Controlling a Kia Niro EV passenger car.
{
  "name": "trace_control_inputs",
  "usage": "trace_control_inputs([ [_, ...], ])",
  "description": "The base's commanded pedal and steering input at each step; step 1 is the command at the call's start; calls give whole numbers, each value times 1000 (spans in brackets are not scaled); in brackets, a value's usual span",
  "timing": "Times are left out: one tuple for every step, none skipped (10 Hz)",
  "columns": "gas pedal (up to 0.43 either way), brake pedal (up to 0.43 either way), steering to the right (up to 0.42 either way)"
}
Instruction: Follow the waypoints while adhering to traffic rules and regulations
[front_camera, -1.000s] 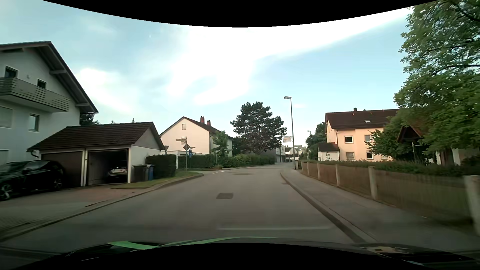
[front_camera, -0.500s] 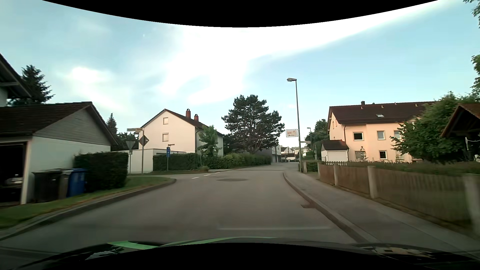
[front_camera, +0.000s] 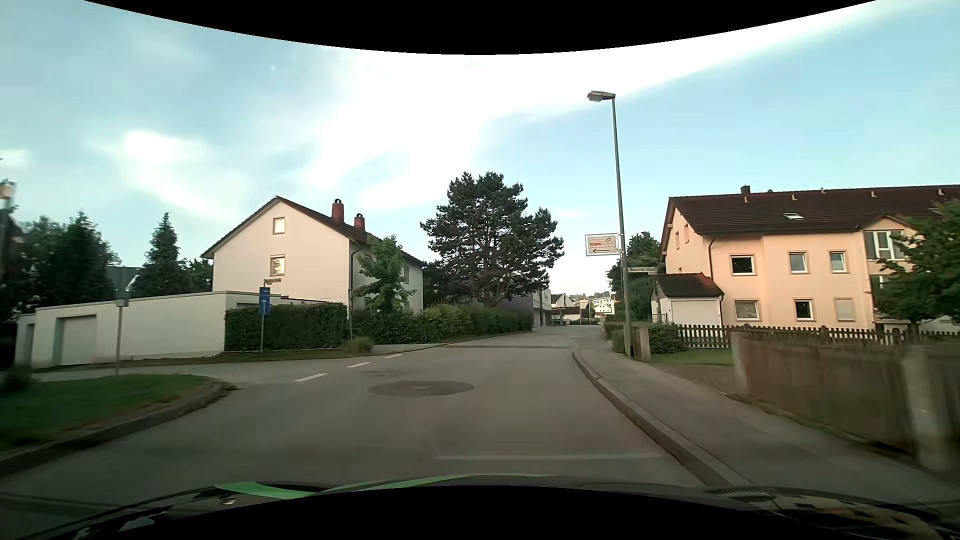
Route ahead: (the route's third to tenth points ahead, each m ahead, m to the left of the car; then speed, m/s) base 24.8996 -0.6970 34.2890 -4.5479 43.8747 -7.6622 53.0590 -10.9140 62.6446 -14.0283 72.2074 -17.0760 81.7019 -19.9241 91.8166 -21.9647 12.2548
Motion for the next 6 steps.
trace_control_inputs([
  [110,0,30],
  [110,0,32],
  [110,0,33],
  [110,0,33],
  [110,0,34],
  [110,0,35],
])
